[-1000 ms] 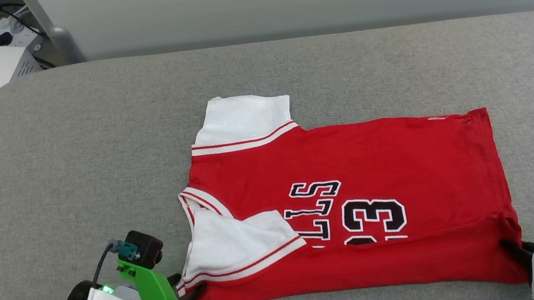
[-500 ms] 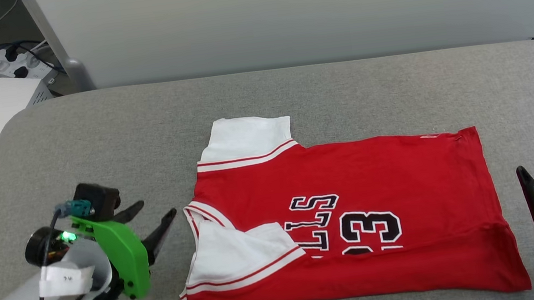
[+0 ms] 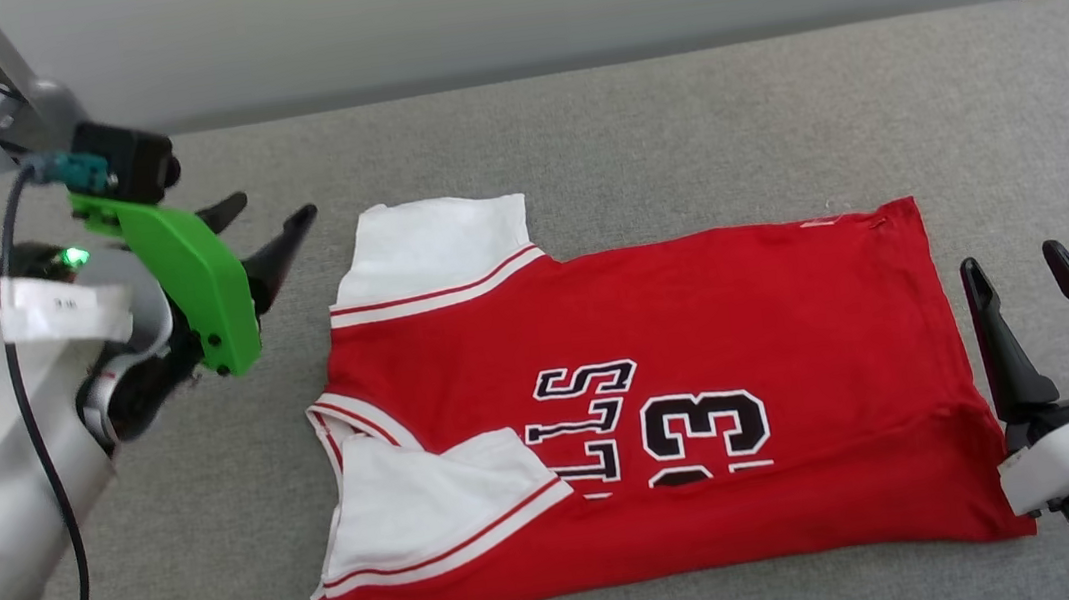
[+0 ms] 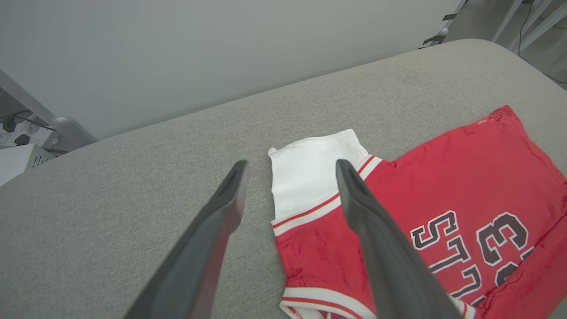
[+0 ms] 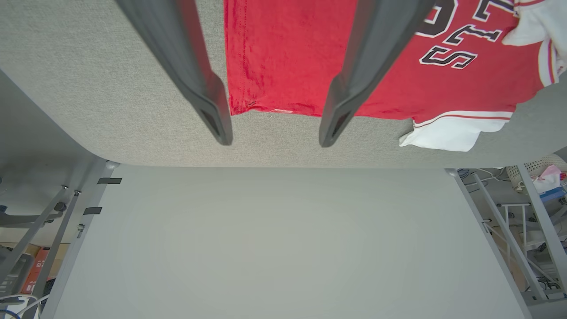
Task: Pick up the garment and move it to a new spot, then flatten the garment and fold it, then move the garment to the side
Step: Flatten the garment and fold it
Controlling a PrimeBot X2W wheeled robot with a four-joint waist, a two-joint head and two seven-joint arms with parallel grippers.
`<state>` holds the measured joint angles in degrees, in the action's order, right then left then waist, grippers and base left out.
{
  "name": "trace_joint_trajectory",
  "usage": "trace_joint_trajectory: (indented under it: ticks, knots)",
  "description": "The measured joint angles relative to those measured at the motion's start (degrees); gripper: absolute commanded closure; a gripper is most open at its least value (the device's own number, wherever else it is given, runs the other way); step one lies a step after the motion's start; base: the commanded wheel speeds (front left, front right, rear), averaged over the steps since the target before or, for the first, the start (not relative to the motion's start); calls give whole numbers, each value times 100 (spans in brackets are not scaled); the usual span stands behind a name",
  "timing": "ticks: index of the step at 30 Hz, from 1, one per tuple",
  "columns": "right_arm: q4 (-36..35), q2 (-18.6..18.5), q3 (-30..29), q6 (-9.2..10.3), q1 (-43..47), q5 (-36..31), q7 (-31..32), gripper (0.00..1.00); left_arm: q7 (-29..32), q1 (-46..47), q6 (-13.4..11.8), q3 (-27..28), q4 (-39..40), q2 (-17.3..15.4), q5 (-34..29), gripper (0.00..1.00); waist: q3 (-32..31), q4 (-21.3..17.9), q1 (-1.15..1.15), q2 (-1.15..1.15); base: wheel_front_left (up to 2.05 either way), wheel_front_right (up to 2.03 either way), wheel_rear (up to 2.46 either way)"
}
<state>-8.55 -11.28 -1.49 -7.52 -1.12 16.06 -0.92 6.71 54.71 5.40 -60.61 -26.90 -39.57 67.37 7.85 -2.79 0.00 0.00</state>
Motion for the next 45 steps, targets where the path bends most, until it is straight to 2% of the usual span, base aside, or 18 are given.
trace_joint_trajectory:
  ticks: [4, 11, 16, 25, 28, 34, 36, 40, 45]
  knots:
    - [-141, 24, 142, 0, -116, -101, 16, 0, 962, 667, 101, 19, -376, 107, 355, 0, 324, -121, 0, 0, 0, 0, 0]
    - [-158, 112, 385, 0, -576, -144, -51, 0, 2413, 1752, 110, -44, -950, 294, 566, 0, 968, -343, 1, 0, 0, 0, 0]
    - [-58, 141, 505, 0, -878, -179, -170, 0, 3092, 2145, 86, -199, -1278, 404, 569, 0, 1399, -509, 1, 0, 0, 0, 0]
    - [226, 148, 717, 0, -1242, -176, -346, 0, 3268, 2302, 91, -525, -1825, 592, 254, 0, 2005, -808, 1, 0, 0, 0, 0]
    - [339, 151, 772, 0, -1321, -169, -403, 0, 3277, 2319, 111, -736, -1965, 587, 16, 0, 2139, -906, 1, 0, 0, 0, 0]
    - [489, 143, 783, 0, -1347, -119, -499, 0, 3375, 2432, 172, -793, -2017, 545, -85, 0, 2250, -1012, 0, 0, 0, 0, 0]
    - [522, 141, 784, 0, -1359, -112, -536, 0, 3332, 2431, 191, -809, -1996, 537, -91, 100, 2247, -1013, 0, 0, 0, 0, 0]
    - [552, 103, 726, 0, -1426, -63, -542, 0, 2996, 2398, 193, -900, -1970, 545, -157, 100, 2181, -981, 0, 0, 0, 0, 0]
    - [486, -196, 517, 0, -1518, -66, -450, 0, 2471, 2243, 193, -1013, -1714, 546, -200, 100, 1991, -900, 0, 0, 0, 0, 0]
